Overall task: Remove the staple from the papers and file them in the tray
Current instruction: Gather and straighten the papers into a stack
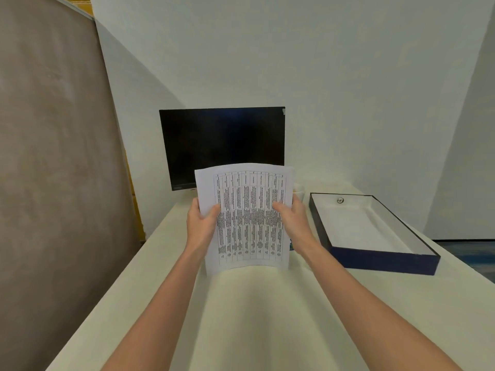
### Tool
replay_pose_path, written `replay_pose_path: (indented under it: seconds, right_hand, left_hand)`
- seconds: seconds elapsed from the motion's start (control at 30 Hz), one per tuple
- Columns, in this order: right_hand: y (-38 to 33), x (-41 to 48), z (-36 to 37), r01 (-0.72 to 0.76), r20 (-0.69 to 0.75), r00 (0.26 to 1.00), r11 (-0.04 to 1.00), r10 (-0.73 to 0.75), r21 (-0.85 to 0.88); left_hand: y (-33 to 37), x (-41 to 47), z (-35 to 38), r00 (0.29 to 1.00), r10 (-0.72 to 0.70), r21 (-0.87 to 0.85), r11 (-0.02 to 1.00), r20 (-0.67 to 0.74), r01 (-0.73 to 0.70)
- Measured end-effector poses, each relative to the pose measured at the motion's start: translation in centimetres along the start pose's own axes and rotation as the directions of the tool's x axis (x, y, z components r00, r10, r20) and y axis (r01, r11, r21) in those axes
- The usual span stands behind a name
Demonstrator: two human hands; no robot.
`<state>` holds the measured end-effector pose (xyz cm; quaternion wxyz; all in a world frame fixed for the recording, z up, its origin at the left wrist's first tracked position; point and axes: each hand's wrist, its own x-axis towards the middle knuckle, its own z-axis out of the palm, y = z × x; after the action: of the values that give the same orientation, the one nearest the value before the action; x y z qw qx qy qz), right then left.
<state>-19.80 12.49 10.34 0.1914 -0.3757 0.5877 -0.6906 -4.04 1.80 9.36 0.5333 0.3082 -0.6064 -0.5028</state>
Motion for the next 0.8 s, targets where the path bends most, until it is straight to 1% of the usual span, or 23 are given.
replay_pose_path:
  seconds: [0.07, 0.1, 0.17, 0.23, 0.3, 0.33, 0.4, 0.47, 0.5, 0.53, 0.6, 0.63, 0.7, 0.73, 0.8]
  right_hand:
    - [-0.5, 0.0, 0.1, 0.035, -0.094, 0.995, 0.999, -0.038, -0.032]
    - [-0.9, 0.0, 0.1, 0.079, -0.152, 0.984, 0.994, -0.089, -0.073]
    - [-1.5, 0.5, 0.0, 0.216, -0.237, 0.932, 0.945, -0.274, -0.244]
    - [-1.9, 1.1, -0.2, 0.307, -0.220, 0.876, 0.849, -0.429, -0.430]
    - [-1.9, 1.7, -0.4, 0.352, -0.144, 0.849, 0.747, -0.509, -0.565]
    - [-1.8, 1.9, -0.5, 0.355, -0.111, 0.844, 0.702, -0.524, -0.617]
    - [-1.9, 2.1, -0.6, 0.349, -0.081, 0.850, 0.671, -0.521, -0.654]
    - [-1.9, 2.0, -0.4, 0.347, -0.086, 0.857, 0.693, -0.508, -0.632]
    - [-2.0, 1.9, -0.2, 0.346, -0.105, 0.864, 0.732, -0.492, -0.587]
    - [-2.0, 1.8, -0.2, 0.329, -0.143, 0.880, 0.799, -0.452, -0.503]
    - [-2.2, 1.7, -0.6, 0.223, -0.195, 0.939, 0.933, -0.283, -0.282]
    - [-2.3, 1.7, -1.0, 0.142, -0.180, 0.967, 0.968, -0.180, -0.206]
    - [-2.4, 1.8, -1.6, -0.022, -0.090, 0.996, 0.985, 0.007, -0.172]
    - [-2.3, 1.8, -1.8, -0.102, -0.050, 0.994, 0.978, 0.094, -0.183]
    - [-1.8, 2.2, -2.0, -0.231, 0.021, 0.970, 0.950, 0.241, -0.209]
  left_hand:
    - [-0.2, 0.2, 0.0, 1.000, 0.004, 0.007, 1.000, 0.012, -0.004]
    - [-0.2, 0.3, 0.1, 1.000, 0.007, 0.011, 1.000, 0.019, -0.008]
    - [-0.1, 0.3, 0.1, 0.999, 0.012, 0.015, 1.000, 0.032, -0.013]
    - [-0.2, 0.4, 0.1, 0.999, 0.012, 0.021, 1.000, 0.039, -0.013]
    - [-0.2, 0.4, 0.1, 0.999, 0.007, 0.020, 1.000, 0.048, -0.008]
    - [-0.1, 0.4, 0.1, 0.999, 0.006, 0.016, 1.000, 0.052, -0.007]
    - [-0.2, 0.4, 0.1, 0.998, 0.002, 0.010, 1.000, 0.059, -0.002]
    - [-0.1, 0.4, 0.0, 0.998, -0.004, 0.005, 1.000, 0.064, 0.004]
    - [-0.1, 0.3, 0.0, 0.998, -0.008, 0.004, 1.000, 0.064, 0.008]
    - [0.1, 0.3, 0.0, 0.998, -0.013, 0.005, 1.000, 0.065, 0.013]
    - [0.4, 0.3, -0.1, 0.997, -0.032, 0.013, 0.999, 0.071, 0.031]
    - [0.6, 0.3, -0.2, 0.995, -0.058, 0.020, 0.998, 0.076, 0.057]
    - [1.1, 0.5, -0.5, 0.985, -0.143, 0.045, 0.989, 0.099, 0.139]
    - [1.2, 0.8, -0.7, 0.972, -0.201, 0.063, 0.979, 0.121, 0.195]
    - [1.0, 1.1, -1.1, 0.925, -0.351, 0.133, 0.934, 0.147, 0.333]
